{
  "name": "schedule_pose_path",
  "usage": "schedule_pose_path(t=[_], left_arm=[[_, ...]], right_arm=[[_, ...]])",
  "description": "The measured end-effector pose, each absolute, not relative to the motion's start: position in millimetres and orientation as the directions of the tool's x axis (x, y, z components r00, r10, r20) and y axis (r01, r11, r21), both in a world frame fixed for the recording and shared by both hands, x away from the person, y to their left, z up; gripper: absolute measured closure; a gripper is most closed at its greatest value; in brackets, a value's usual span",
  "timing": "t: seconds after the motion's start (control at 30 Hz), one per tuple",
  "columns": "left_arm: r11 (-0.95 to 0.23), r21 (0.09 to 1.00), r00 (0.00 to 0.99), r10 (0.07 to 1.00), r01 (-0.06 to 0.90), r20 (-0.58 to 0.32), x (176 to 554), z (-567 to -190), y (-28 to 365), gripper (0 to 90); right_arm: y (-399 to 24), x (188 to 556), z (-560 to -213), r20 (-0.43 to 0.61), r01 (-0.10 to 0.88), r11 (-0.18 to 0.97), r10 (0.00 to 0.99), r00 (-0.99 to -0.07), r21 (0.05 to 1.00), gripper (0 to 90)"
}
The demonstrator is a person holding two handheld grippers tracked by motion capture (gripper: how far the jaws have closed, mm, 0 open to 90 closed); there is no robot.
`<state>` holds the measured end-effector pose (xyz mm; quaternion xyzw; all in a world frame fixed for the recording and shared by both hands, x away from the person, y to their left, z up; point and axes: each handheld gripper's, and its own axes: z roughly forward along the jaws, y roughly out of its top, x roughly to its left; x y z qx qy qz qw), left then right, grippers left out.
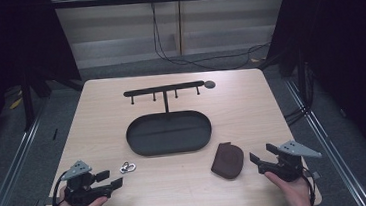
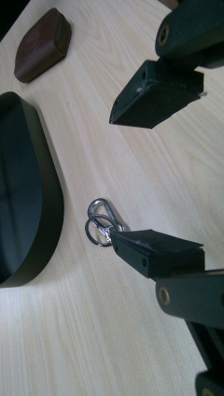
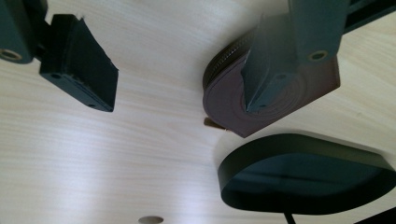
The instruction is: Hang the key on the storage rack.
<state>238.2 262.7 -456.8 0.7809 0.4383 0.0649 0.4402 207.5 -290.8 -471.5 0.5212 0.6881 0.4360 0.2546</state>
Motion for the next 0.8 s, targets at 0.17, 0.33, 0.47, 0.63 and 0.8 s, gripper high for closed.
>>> schedule_pose_path(t=[0.17, 0.33, 0.47, 0.63, 0.8], left_arm=[[-0.242, 0.741, 0.604, 0.752, 0.626, -0.264, 238, -456, 262, 43.9], [-0.250, 0.743, 0.611, 0.748, 0.621, -0.260, 237, -454, 261, 51.3], [-0.267, 0.728, 0.640, 0.709, 0.631, -0.295, 240, -452, 260, 57.5], [-0.340, 0.772, 0.690, 0.703, 0.537, -0.170, 237, -445, 253, 61.8], [-0.370, 0.756, 0.692, 0.707, 0.540, -0.148, 240, -438, 250, 59.1]], right_arm=[[-294, 208, -470, 0.142, 0.526, 0.055, 0.934, -0.327, 0.849, 27.0], [-293, 208, -469, 0.160, 0.553, 0.055, 0.929, -0.333, 0.831, 26.9], [-294, 206, -468, 0.163, 0.548, 0.049, 0.929, -0.332, 0.835, 27.0], [-293, 206, -467, 0.164, 0.550, 0.049, 0.929, -0.331, 0.834, 27.0], [-292, 206, -467, 0.166, 0.550, 0.052, 0.927, -0.338, 0.834, 27.0]])
